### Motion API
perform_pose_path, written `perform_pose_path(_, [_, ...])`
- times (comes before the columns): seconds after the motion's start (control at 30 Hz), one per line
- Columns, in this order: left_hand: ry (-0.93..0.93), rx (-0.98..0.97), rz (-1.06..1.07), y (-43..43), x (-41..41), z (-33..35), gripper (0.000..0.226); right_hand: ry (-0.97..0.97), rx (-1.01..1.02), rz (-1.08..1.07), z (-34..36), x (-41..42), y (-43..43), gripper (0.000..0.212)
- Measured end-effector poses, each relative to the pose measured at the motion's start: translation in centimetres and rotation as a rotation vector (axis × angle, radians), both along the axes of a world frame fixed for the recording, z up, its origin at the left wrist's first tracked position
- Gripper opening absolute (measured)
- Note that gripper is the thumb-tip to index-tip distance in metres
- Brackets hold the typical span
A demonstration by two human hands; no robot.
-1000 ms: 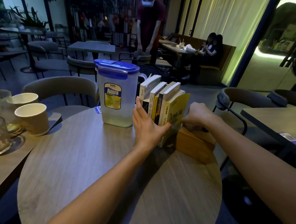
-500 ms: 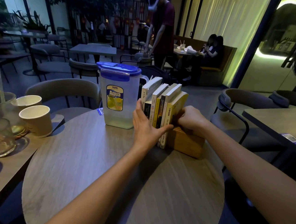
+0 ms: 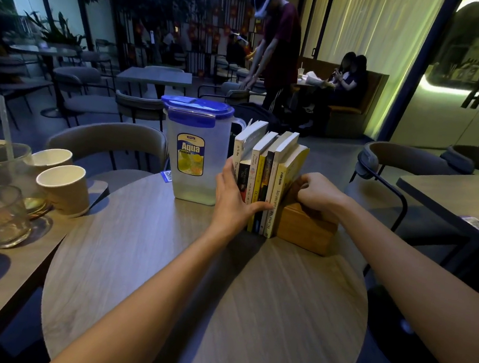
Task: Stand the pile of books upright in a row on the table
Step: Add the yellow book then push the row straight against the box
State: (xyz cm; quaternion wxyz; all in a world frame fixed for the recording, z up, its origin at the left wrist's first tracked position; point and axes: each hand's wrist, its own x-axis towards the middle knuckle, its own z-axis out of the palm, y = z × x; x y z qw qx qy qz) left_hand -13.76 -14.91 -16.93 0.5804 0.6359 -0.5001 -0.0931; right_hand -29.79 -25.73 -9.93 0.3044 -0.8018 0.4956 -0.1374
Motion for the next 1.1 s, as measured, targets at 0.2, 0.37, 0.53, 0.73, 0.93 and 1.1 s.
perform_pose_path(0.2, [0.016, 0.022, -0.053, -0.1, 0.7, 0.1, 0.116, 0.027, -0.003, 0.017, 0.1, 0.0, -0.1, 0.027])
perform_pose_path(0.37, [0.031, 0.058, -0.123, 0.5, 2.2, 0.4, 0.101, 0.277, -0.172, 0.106, 1.9, -0.1, -0.6, 0.017])
perform_pose_path(0.53, [0.021, 0.078, -0.137, 1.2, 3.1, 1.2, 0.077, 0.006, -0.203, 0.001, 2.7, -0.4, -0.3, 0.020])
perform_pose_path(0.73, [-0.013, 0.081, -0.150, 1.4, 4.0, 1.8, 0.062, -0.147, 0.126, 0.200, 4.1, -0.9, 1.6, 0.113])
perform_pose_path(0.93, [-0.027, 0.085, -0.182, 1.4, 4.6, 1.8, 0.056, -0.019, 0.046, 0.233, 2.7, -0.6, 1.9, 0.143])
perform_pose_path(1.1, [-0.023, 0.060, -0.170, 1.2, 4.4, 1.5, 0.060, -0.064, -0.084, 0.157, 1.6, 0.6, 3.0, 0.139])
